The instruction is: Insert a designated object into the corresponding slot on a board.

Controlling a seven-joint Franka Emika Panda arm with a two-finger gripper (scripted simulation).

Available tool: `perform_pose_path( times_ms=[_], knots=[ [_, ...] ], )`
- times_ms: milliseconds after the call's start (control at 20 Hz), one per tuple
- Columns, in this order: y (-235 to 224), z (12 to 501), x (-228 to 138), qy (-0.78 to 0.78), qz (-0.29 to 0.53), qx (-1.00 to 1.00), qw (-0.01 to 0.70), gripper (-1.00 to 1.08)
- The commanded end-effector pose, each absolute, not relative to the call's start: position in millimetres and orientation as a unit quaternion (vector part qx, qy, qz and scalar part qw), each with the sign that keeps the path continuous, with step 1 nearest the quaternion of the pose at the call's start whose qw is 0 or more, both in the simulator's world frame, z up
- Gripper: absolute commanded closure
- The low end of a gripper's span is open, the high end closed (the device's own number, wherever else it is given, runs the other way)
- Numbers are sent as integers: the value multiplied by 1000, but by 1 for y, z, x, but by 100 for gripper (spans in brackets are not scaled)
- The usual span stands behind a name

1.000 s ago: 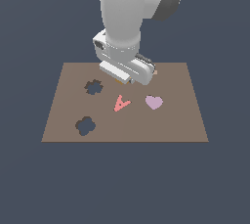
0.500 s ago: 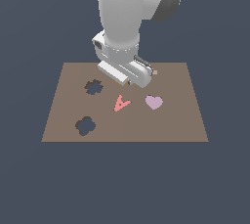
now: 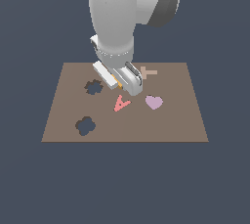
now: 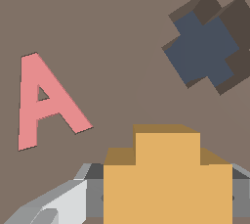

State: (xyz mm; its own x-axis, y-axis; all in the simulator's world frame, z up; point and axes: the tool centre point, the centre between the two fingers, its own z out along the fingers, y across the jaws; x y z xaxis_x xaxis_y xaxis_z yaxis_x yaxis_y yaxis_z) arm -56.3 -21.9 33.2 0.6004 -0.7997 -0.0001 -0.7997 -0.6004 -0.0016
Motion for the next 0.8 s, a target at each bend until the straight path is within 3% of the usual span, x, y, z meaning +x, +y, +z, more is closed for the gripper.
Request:
perform_pose_path(
  times_ms=[0,750],
  knots=[
    [-28,34,-51,485,-1,-874,1,108],
    [-83,39,-31,729,-1,-684,1,108]
  ],
)
